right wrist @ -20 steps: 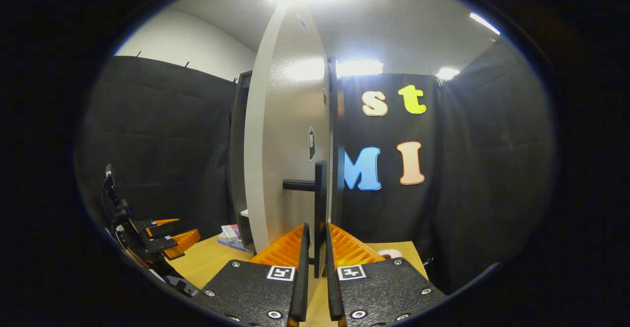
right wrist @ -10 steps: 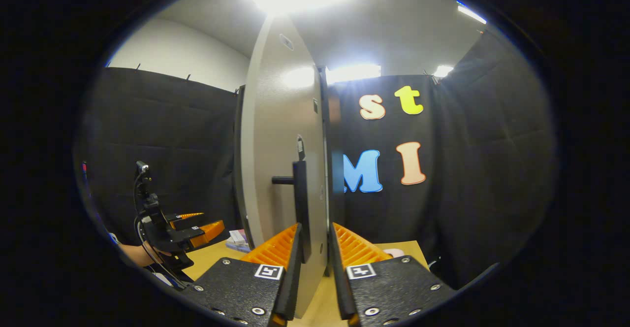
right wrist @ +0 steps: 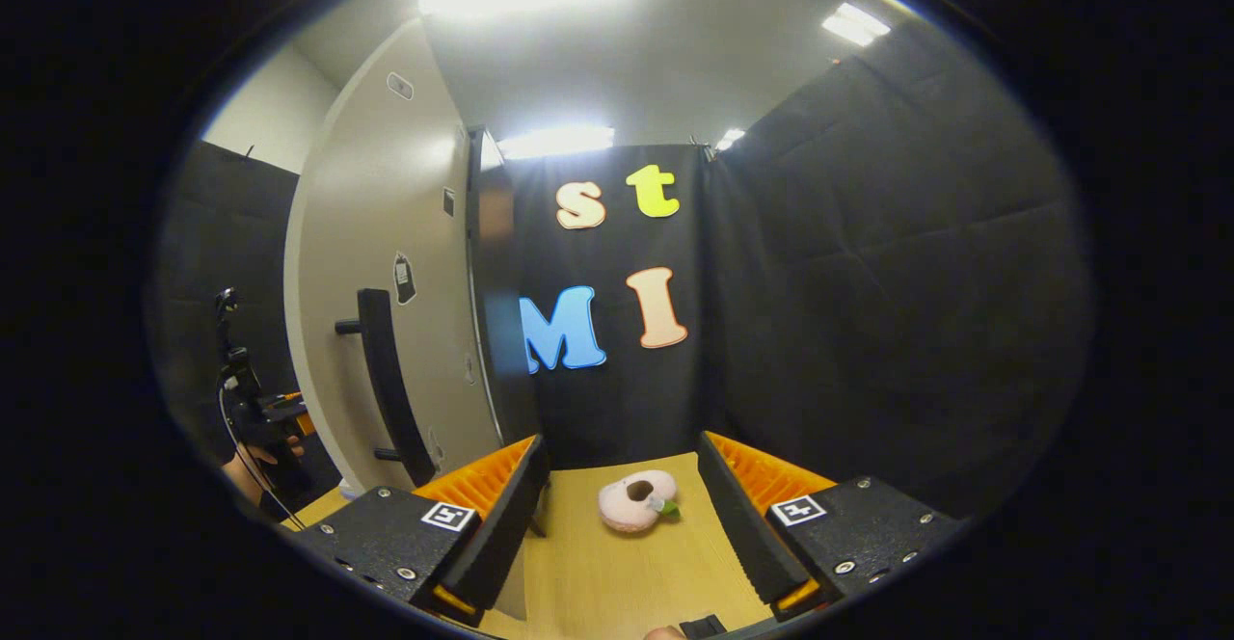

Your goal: Open the cabinet door with the right hand, grasp the bottle in the cabinet with the left hand and place it on the coaster, then close the cabinet door with the right hand.

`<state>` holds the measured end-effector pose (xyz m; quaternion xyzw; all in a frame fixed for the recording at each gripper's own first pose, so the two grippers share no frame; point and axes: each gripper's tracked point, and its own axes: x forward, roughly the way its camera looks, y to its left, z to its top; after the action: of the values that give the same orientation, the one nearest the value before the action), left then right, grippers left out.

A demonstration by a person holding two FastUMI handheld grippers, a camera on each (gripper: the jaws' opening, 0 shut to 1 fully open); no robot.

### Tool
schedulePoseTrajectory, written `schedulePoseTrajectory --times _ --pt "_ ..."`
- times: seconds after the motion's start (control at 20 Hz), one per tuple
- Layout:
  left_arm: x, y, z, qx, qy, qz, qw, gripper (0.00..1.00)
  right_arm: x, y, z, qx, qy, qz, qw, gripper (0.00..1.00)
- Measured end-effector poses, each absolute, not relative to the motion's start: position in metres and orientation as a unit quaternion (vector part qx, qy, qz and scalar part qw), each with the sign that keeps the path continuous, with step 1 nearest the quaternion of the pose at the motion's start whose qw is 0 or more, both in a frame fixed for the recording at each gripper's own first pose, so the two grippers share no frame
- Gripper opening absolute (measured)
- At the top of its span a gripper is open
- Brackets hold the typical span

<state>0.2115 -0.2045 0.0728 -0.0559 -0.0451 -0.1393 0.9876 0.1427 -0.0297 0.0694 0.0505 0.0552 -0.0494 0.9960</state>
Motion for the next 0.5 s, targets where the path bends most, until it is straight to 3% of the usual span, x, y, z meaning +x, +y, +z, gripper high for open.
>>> schedulePoseTrajectory --times 0.1,0.25,0.3,0.45,0.5 --pt "0.238 -0.211 0.073 -0.054 -0.047 -0.153 0.986 0.92 0.147 -0.033 0.061 0.049 0.064 -0.066 0.995 0.95" --pt "0.275 -0.220 0.064 -0.052 -0.042 -0.169 0.983 0.84 0.154 -0.032 0.045 0.044 0.082 -0.087 0.992 0.95" --pt "0.288 -0.225 0.060 -0.053 -0.039 -0.174 0.983 0.92 0.155 -0.030 0.040 0.043 0.089 -0.091 0.991 0.95" --pt "0.320 -0.234 0.048 -0.055 -0.025 -0.180 0.982 0.87 0.159 -0.025 0.027 0.044 0.107 -0.094 0.989 0.95" --pt "0.331 -0.237 0.043 -0.059 -0.021 -0.182 0.981 0.92 0.160 -0.022 0.026 0.048 0.109 -0.093 0.989 0.95"
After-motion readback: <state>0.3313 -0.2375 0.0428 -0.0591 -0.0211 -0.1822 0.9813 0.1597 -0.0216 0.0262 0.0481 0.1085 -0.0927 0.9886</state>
